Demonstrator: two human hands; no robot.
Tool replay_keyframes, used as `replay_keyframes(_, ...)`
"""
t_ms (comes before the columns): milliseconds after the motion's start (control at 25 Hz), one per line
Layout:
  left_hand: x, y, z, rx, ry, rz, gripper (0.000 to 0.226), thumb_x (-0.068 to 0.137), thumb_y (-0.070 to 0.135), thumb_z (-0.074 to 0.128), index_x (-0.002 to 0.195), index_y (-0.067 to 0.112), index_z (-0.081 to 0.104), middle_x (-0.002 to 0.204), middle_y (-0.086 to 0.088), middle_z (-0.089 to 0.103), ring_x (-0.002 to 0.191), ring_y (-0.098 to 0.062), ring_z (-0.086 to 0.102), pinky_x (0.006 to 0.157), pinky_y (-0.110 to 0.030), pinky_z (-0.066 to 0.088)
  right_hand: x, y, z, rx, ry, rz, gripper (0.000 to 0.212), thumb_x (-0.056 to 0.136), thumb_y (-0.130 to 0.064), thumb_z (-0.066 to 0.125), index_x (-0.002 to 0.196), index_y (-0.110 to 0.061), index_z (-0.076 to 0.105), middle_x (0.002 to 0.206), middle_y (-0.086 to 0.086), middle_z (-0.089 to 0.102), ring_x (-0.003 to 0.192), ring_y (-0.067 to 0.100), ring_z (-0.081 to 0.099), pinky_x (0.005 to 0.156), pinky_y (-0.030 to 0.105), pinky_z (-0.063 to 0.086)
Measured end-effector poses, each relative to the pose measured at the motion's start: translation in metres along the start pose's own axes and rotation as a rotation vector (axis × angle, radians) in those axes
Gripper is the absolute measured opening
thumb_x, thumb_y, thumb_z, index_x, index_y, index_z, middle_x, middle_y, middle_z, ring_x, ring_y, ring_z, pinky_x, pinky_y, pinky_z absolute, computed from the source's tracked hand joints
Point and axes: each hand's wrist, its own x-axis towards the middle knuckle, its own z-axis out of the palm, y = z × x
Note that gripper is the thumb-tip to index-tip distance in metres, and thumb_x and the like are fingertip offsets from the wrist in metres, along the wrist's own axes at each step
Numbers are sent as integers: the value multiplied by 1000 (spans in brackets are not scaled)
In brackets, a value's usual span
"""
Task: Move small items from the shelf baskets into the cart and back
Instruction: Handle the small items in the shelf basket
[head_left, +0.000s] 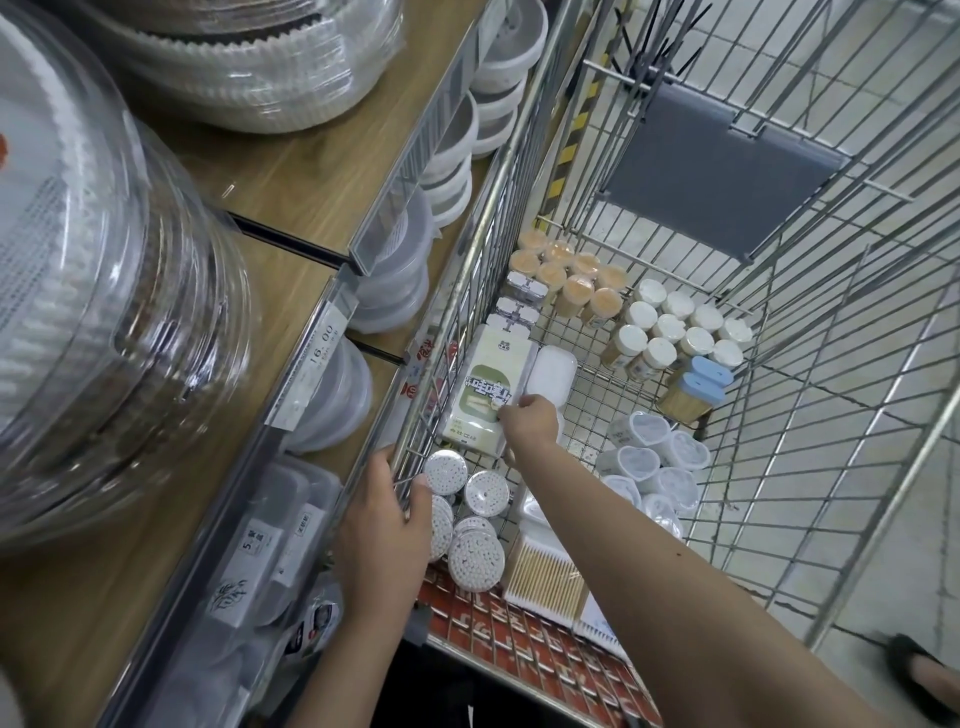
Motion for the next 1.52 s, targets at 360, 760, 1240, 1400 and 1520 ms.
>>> replay_keyframes(360,0,1,-7,-46,-112,-53,34,95,27,49,124,11,45,86,3,59,69,-12,56,58,-31,48,-52,3,-59,-90,-156,-204,19,92,-6,51,108,-2,61,101,6,58,78,20,57,65,29,46)
replay_keyframes(760,-28,18,-11,2,-32,-31,62,92,20,56,146,12,26,150,-9,33,134,-28,36,105,-42,35,-85,107,-163,-355,-114,-185,23,90,-10,55,111,-6,63,104,5,64,96,22,60,82,32,46)
replay_keyframes(1240,-30,41,53,316,-554,382,29,96,22,47,123,18,53,116,3,61,101,-14,57,82,-30,47,-64,138,-151,-517,-151,-190,29,91,-15,52,119,-11,58,115,4,62,97,16,56,80,26,43)
replay_keyframes(1400,-11,34,81,378,-608,401,36,93,20,49,128,16,53,119,0,61,104,-18,57,86,-37,50,-56,138,-144,-568,-146,-214,33,90,-18,55,123,-13,55,119,2,61,103,16,58,85,29,47)
replay_keyframes(1520,3,34,96,415,-638,399,35,90,17,50,124,16,53,117,-2,59,101,-19,57,81,-38,51,-48,128,-138,-569,-105,-291,35,91,-18,55,125,-14,54,121,1,59,106,16,57,84,27,44)
